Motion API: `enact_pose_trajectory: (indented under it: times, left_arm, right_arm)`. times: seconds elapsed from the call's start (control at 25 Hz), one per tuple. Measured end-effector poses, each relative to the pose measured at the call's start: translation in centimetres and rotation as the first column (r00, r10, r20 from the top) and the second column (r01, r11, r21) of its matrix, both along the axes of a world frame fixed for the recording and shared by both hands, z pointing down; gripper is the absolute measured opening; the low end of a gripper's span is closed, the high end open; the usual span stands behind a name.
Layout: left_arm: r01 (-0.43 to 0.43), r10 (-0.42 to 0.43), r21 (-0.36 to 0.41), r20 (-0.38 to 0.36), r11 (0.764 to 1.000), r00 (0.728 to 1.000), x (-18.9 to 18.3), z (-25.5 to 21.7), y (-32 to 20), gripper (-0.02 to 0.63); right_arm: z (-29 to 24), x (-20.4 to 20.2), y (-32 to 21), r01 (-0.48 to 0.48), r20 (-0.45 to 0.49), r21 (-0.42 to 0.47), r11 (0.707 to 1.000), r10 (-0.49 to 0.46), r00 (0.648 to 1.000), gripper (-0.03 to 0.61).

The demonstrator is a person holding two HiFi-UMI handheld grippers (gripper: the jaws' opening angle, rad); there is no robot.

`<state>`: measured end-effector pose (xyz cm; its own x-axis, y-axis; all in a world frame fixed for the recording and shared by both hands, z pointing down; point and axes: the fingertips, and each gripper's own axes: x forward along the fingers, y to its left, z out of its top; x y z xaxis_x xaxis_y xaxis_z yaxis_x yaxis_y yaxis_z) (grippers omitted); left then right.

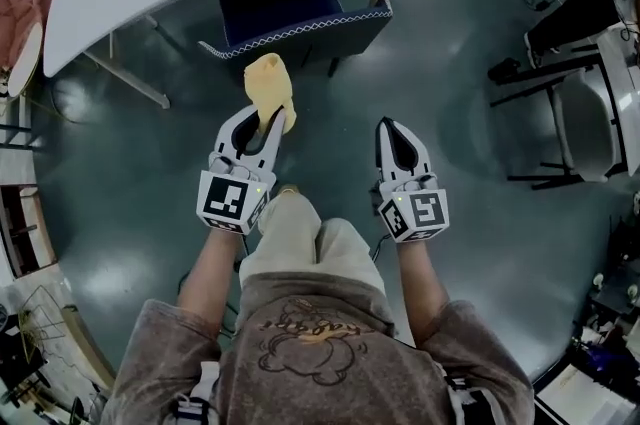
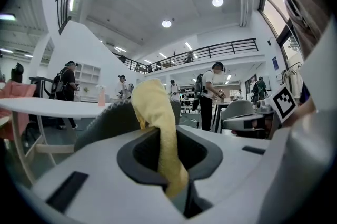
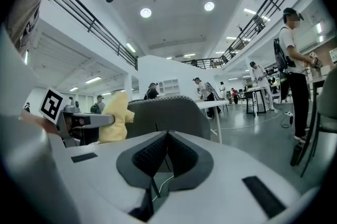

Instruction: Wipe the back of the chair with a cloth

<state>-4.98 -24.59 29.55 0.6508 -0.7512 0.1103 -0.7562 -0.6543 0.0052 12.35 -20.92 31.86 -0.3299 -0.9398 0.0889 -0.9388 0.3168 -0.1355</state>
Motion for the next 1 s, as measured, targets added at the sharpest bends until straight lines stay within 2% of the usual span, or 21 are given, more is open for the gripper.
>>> enact_pose_trajectory:
  times: [0.16,0.44,0.64,0.84,1.0]
  left_arm:
    - [0.012,-0.012,0.024,-0.017,1.000,1.000,0.1,7.1,-1.1,0.063]
    - [0.046,-0.038,0.117,-0.070,0.992,0.997,-0.8,16.1,-1.7,0.063]
    - [0.095,-0.078,0.209,-0.088,0.973,0.993,-1.8,19.6,-0.8,0.063]
    - [0.141,-0.117,0.228,-0.115,0.964,0.986,-3.7,21.3,0.6,0.063]
    - [0.149,-0.121,0.227,-0.131,0.963,0.984,-3.9,21.0,1.7,0.063]
  right_arm:
    - [7.5,-1.5,-1.9,0.040,0.056,0.019,0.999,-0.041,0.998,0.025]
    - [19.2,-1.6,-3.5,0.059,0.040,0.073,0.996,-0.062,0.997,0.026]
    - [24.8,-0.8,-2.4,0.059,0.044,0.113,0.992,-0.065,0.997,0.026]
    - [27.9,-1.3,-0.4,0.054,0.042,0.118,0.992,-0.059,0.997,0.026]
    - [27.8,-2.1,0.7,0.072,0.042,0.120,0.990,-0.078,0.996,0.026]
